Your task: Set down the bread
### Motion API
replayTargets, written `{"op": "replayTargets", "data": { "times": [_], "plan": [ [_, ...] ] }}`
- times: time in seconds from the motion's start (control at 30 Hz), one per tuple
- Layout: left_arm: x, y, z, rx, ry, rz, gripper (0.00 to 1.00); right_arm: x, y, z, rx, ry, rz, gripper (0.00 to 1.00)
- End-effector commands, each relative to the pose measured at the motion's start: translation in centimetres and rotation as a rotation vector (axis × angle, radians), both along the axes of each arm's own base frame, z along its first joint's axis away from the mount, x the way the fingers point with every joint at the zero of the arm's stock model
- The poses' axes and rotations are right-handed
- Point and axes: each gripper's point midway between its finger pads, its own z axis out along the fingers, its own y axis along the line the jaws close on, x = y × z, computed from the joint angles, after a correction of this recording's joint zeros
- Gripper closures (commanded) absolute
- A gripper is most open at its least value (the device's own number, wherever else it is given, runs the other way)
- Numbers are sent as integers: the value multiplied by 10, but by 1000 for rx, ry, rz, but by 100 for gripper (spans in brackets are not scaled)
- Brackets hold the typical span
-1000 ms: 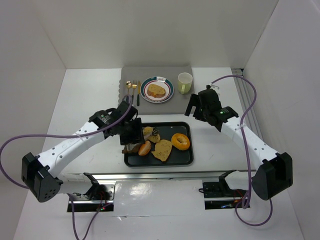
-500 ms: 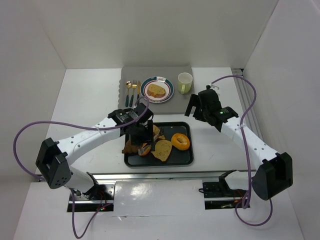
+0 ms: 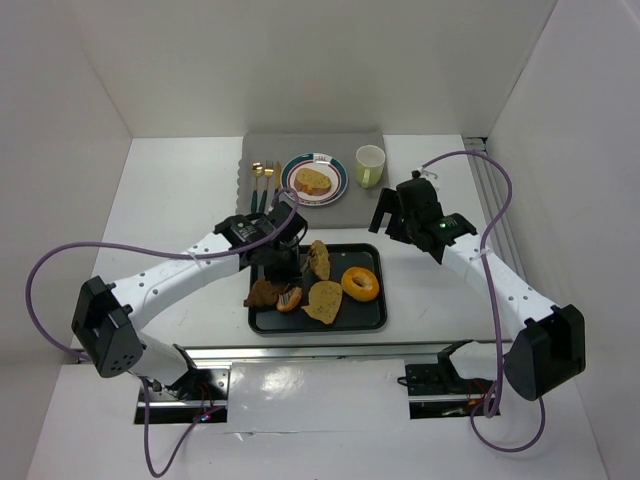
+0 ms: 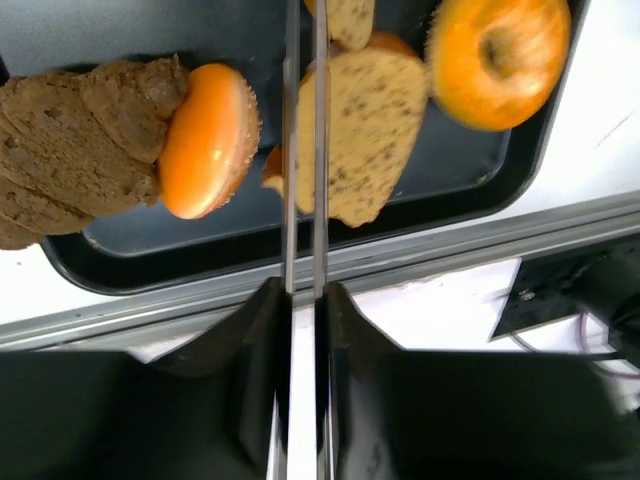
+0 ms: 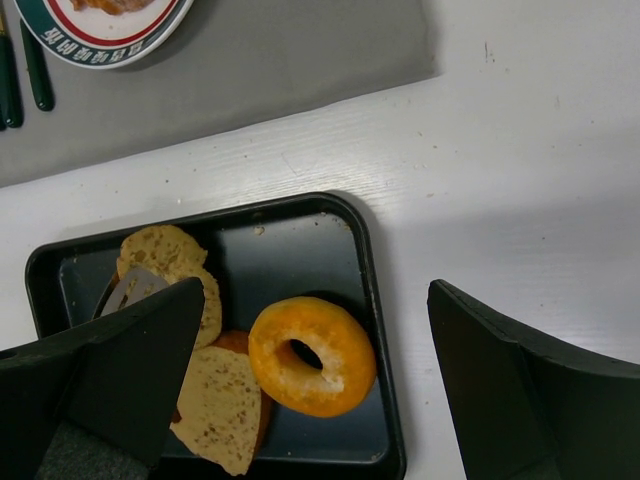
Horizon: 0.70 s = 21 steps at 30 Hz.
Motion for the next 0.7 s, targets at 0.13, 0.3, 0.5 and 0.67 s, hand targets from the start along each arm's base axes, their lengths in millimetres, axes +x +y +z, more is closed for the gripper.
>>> {"op": "replayTargets", "data": {
  "times": [0.13,0.3,0.5,0.67],
  "plan": [
    [8,-3,61,-61,-128,-55,97,10,10,6,33,-44,16,0],
    [40,7,109,-69,-271,-39,98,12,11,10,37,-52,16,0],
    [139,29,160,-62,-485,58,98,14,10,14,34,-64,8,0],
    [218,18,143,-120,-503,54,99,15,12,20,33,-74,11,0]
  ]
}}
